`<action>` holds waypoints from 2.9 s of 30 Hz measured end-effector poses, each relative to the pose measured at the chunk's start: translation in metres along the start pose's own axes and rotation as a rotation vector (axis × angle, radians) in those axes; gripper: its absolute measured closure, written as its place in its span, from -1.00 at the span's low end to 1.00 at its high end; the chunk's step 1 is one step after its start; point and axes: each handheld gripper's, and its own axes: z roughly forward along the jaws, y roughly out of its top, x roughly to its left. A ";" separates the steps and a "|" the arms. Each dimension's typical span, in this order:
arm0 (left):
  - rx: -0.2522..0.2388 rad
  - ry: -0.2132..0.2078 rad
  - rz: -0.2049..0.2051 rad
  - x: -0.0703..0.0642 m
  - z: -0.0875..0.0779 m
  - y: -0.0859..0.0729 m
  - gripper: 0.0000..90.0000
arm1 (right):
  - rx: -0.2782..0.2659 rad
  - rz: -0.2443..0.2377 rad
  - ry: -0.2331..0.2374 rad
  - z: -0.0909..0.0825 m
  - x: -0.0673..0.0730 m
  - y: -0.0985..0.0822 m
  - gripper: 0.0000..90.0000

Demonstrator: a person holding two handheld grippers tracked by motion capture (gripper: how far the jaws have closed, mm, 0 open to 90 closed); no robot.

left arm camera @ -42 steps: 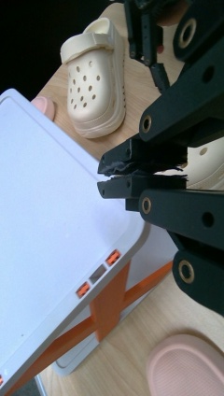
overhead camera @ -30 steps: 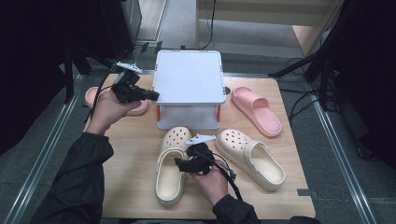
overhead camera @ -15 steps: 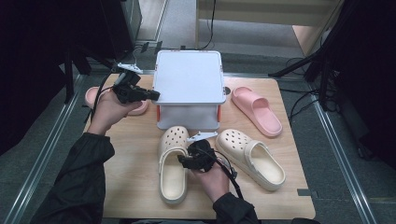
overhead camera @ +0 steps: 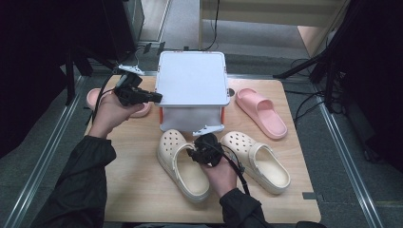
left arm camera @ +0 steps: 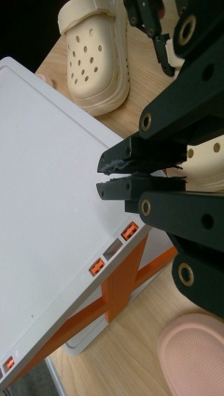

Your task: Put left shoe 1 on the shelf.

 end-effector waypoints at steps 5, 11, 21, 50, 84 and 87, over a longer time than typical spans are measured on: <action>-0.002 -0.004 -0.006 0.000 0.000 0.000 0.89 | -0.027 -0.008 -0.005 -0.007 -0.007 0.019 0.74; -0.004 -0.007 -0.009 0.000 0.000 0.000 0.89 | -0.045 -0.001 -0.035 -0.005 -0.016 0.036 0.73; -0.004 -0.007 -0.005 0.001 0.000 0.000 0.89 | -0.078 0.054 -0.158 0.021 -0.038 0.064 0.72; -0.011 -0.015 -0.008 0.002 0.000 -0.002 0.88 | -0.131 0.092 -0.107 0.036 -0.041 0.049 0.30; -0.011 0.004 -0.023 0.000 0.000 -0.002 0.95 | -0.056 -0.061 0.097 -0.010 -0.004 -0.057 1.00; -0.012 0.003 -0.023 0.000 0.000 -0.002 0.94 | -0.041 -0.078 0.090 -0.008 -0.004 -0.060 1.00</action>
